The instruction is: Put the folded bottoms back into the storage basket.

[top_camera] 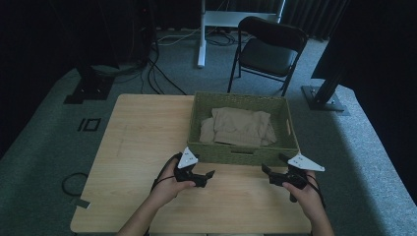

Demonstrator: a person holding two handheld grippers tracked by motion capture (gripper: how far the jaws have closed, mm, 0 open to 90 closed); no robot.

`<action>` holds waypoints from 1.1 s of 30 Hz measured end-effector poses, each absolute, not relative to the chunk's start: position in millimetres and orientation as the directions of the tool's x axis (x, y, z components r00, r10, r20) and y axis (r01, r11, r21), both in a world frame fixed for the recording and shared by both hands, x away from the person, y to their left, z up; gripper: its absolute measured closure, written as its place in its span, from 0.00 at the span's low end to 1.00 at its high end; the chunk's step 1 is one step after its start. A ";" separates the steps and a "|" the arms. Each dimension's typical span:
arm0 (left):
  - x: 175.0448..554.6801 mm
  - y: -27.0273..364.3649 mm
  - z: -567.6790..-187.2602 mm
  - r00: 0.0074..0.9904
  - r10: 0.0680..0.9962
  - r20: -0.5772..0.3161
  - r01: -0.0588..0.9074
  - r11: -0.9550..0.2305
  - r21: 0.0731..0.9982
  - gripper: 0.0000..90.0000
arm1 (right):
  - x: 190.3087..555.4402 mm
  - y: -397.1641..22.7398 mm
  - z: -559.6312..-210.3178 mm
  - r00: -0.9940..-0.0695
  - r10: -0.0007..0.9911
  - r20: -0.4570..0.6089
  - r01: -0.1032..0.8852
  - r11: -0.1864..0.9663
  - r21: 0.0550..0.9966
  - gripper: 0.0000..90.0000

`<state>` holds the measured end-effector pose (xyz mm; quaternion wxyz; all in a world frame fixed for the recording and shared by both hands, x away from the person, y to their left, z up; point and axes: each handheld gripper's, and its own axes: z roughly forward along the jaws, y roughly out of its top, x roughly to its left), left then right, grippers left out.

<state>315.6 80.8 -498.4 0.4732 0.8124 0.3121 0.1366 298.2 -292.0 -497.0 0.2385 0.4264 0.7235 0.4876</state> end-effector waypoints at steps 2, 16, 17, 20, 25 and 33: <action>314.9 82.1 -503.8 0.763 0.642 -0.075 0.387 -0.361 0.848 0.19 | 297.0 -292.4 -503.9 -0.523 0.849 0.072 0.402 0.172 0.899 0.16; 313.1 95.6 -534.9 0.724 0.689 -0.025 0.422 -0.414 0.807 0.19 | 293.8 -301.0 -538.4 -0.471 0.882 0.002 0.489 0.260 0.833 0.16; 312.7 96.2 -536.5 0.723 0.690 -0.027 0.425 -0.413 0.805 0.19 | 294.2 -301.6 -540.4 -0.465 0.885 -0.006 0.497 0.266 0.826 0.16; 312.0 97.8 -541.6 0.719 0.694 -0.004 0.426 -0.437 0.792 0.19 | 295.7 -303.1 -546.0 -0.441 0.897 -0.033 0.531 0.290 0.796 0.16; 310.3 98.7 -549.0 0.705 0.710 0.008 0.441 -0.446 0.779 0.19 | 295.6 -302.9 -554.3 -0.423 0.906 -0.037 0.578 0.301 0.759 0.16; 309.3 96.2 -552.2 0.667 0.745 0.014 0.517 -0.476 0.711 0.17 | 295.8 -302.8 -555.7 -0.400 0.916 -0.015 0.618 0.282 0.734 0.16</action>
